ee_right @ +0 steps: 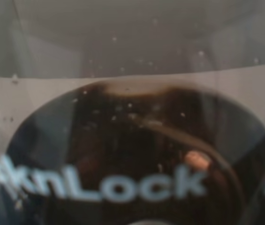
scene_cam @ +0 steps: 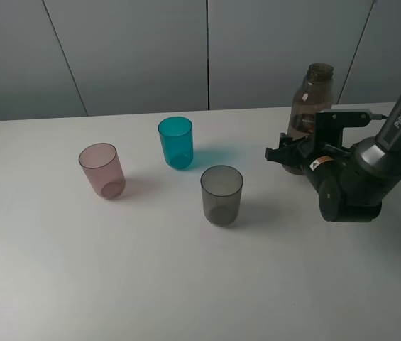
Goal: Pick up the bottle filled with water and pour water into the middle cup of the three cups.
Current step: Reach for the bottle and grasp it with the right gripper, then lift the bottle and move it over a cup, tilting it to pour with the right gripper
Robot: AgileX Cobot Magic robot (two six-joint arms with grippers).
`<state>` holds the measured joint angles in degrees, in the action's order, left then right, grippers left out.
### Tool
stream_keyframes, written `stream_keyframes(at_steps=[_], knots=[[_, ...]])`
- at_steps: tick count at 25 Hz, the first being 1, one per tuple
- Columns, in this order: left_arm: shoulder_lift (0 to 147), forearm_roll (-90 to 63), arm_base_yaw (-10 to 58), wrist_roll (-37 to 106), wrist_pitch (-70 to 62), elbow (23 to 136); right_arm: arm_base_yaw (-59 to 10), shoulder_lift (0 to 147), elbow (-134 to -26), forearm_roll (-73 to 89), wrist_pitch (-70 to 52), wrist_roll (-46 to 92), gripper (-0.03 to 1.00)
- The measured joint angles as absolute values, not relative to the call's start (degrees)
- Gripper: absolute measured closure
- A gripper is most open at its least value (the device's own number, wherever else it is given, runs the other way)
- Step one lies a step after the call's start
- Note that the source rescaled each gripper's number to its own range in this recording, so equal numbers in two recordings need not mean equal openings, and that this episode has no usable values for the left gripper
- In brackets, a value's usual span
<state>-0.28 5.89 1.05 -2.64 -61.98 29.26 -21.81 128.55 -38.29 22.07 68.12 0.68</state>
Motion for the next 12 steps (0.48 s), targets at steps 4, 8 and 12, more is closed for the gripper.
stream_keyframes(at_steps=[4, 8, 12], knots=[[-0.3, 5.9, 1.1, -2.6, -62.0, 29.3, -21.8, 128.1, -38.3, 21.5, 67.2, 0.9, 0.95], [-0.3, 5.9, 1.1, -2.6, -62.0, 29.3, -21.8, 128.1, -38.3, 21.5, 67.2, 0.0, 0.95], [-0.3, 5.9, 1.1, -2.6, -62.0, 29.3, -21.8, 128.1, -38.5, 21.5, 67.1, -0.5, 0.95]])
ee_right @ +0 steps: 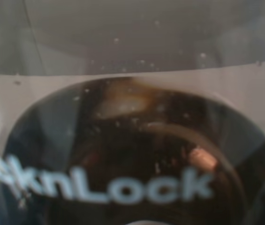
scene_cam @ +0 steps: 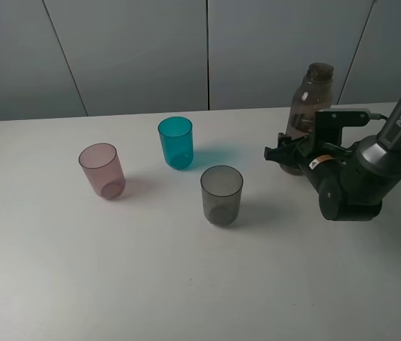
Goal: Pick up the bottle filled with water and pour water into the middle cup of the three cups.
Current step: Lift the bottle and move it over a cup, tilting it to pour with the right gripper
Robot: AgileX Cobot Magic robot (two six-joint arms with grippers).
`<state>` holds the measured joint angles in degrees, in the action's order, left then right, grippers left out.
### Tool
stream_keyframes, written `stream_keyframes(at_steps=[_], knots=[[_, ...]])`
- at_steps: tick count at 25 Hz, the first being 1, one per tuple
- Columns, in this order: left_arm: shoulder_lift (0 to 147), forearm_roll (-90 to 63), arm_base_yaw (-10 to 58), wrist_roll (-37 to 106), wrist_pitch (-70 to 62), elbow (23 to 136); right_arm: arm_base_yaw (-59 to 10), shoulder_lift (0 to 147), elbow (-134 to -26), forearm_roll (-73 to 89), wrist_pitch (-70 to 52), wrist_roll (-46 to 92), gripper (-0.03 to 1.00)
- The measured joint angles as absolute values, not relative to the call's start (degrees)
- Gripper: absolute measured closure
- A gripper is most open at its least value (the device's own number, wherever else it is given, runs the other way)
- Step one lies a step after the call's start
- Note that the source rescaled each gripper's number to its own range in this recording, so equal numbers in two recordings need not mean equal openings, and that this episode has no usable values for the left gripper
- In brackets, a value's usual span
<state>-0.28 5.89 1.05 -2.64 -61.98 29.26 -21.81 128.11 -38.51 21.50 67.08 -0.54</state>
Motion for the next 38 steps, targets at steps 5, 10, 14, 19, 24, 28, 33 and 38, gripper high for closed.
stream_keyframes(at_steps=[5, 10, 14, 19, 24, 28, 33, 38], knots=[[-0.3, 5.9, 1.1, -2.6, -62.0, 29.3, -21.8, 128.0, -39.7, 21.3, 66.6, -0.6, 0.96], [-0.3, 5.9, 1.1, -2.6, -62.0, 29.3, -21.8, 126.7, -40.8, 20.6, 66.5, 0.5, 0.96], [-0.3, 5.9, 1.1, -2.6, -62.0, 29.3, -21.8, 125.5, -41.4, 19.4, 66.5, 2.7, 0.96], [-0.3, 5.9, 1.1, -2.5, -62.0, 29.3, -21.8, 122.4, -41.7, 15.9, 66.4, 4.5, 0.96], [-0.3, 5.9, 1.1, -2.5, -62.0, 29.3, -21.7, 119.9, -45.5, 11.0, 64.4, 5.4, 0.96], [-0.3, 5.9, 1.1, -2.5, -62.0, 29.3, -21.7, 119.6, -50.2, 6.2, 58.5, 5.5, 0.96], [-0.3, 5.9, 1.1, -2.5, -62.0, 29.3, -21.4, 119.6, -57.1, -1.1, 48.5, 3.2, 0.96], [-0.3, 5.9, 1.1, -2.5, -62.0, 29.3, -19.9, 119.6, -64.4, -10.3, 42.6, -1.4, 0.96]])
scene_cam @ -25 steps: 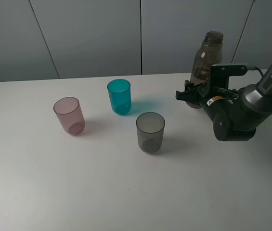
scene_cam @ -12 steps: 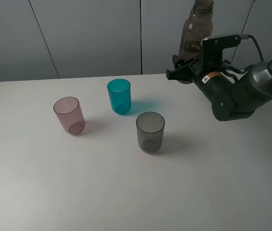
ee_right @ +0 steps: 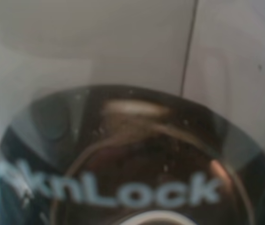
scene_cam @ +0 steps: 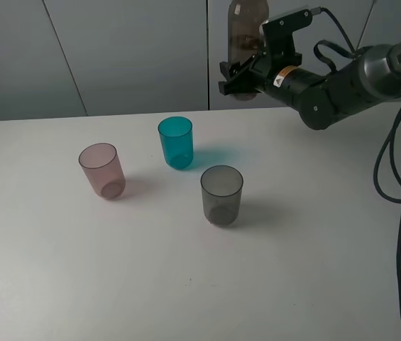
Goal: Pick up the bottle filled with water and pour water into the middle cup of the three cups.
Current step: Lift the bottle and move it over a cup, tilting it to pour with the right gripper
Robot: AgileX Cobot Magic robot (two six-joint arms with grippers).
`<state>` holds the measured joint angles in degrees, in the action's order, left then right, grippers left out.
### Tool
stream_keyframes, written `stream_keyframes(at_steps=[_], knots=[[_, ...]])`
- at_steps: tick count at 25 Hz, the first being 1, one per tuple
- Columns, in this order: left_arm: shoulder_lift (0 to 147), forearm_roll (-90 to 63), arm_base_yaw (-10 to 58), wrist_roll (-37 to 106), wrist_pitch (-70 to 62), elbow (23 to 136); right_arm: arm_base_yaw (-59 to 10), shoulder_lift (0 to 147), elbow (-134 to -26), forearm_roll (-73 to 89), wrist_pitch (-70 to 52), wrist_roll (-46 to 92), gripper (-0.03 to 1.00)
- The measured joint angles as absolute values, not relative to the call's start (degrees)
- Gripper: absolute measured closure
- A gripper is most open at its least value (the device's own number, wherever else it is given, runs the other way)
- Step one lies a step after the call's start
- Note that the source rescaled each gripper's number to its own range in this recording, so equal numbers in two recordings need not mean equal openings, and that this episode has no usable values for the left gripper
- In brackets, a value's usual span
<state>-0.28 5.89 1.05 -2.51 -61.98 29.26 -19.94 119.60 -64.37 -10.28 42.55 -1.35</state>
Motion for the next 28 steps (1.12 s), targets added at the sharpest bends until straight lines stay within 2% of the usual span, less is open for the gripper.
stream_keyframes(at_steps=[18, 28], knots=[[-0.3, 5.9, 1.1, -2.5, -62.0, 29.3, -18.9, 131.6, -84.3, -34.1, 41.3, -13.1, 0.96], [-0.3, 5.9, 1.1, -2.5, -62.0, 29.3, -17.8, 136.0, -89.0, -47.6, 44.8, -19.4, 0.96]])
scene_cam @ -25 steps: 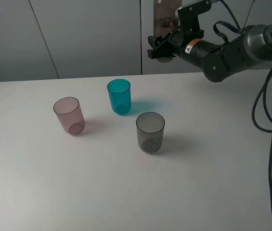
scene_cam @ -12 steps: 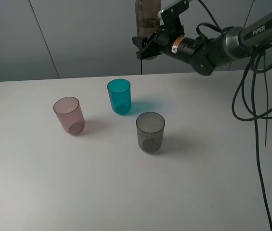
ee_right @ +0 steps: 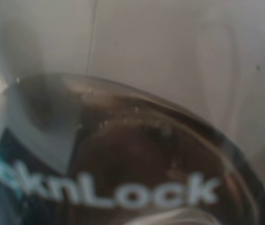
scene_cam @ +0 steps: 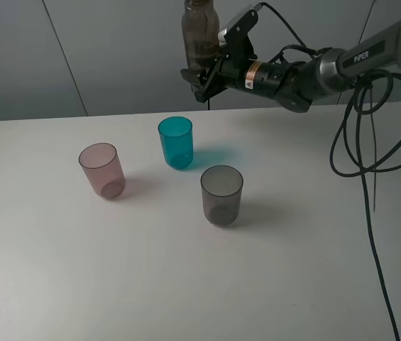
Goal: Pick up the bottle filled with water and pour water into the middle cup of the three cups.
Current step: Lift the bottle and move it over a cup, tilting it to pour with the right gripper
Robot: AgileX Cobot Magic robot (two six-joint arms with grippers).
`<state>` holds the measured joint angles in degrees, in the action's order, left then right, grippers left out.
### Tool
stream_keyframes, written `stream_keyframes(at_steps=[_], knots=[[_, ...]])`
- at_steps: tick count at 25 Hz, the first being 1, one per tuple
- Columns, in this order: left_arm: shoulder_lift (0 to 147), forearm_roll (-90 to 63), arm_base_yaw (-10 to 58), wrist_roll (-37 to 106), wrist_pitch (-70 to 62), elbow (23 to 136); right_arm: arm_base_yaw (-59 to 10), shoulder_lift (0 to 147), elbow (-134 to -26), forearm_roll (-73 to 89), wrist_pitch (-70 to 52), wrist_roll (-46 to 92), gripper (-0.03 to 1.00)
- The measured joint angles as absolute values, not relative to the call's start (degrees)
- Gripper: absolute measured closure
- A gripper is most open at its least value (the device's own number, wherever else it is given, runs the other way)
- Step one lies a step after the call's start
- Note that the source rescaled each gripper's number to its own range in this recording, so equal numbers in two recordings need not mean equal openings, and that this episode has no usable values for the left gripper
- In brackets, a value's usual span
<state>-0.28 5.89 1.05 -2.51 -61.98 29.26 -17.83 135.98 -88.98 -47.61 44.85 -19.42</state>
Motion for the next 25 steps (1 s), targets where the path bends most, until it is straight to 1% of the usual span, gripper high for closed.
stream_keyframes(at_steps=[9, 18, 25], knots=[[-0.3, 5.9, 1.1, -2.6, -62.0, 29.3, -17.2, 140.8, -91.2, -55.6, 46.3, -13.6, 0.96], [-0.3, 5.9, 1.1, -2.6, -62.0, 29.3, -17.1, 143.6, -98.5, -58.3, 46.5, -7.8, 0.96], [-0.3, 5.9, 1.1, -2.6, -62.0, 29.3, -15.8, 145.6, -99.9, -59.5, 45.9, -4.2, 0.96]])
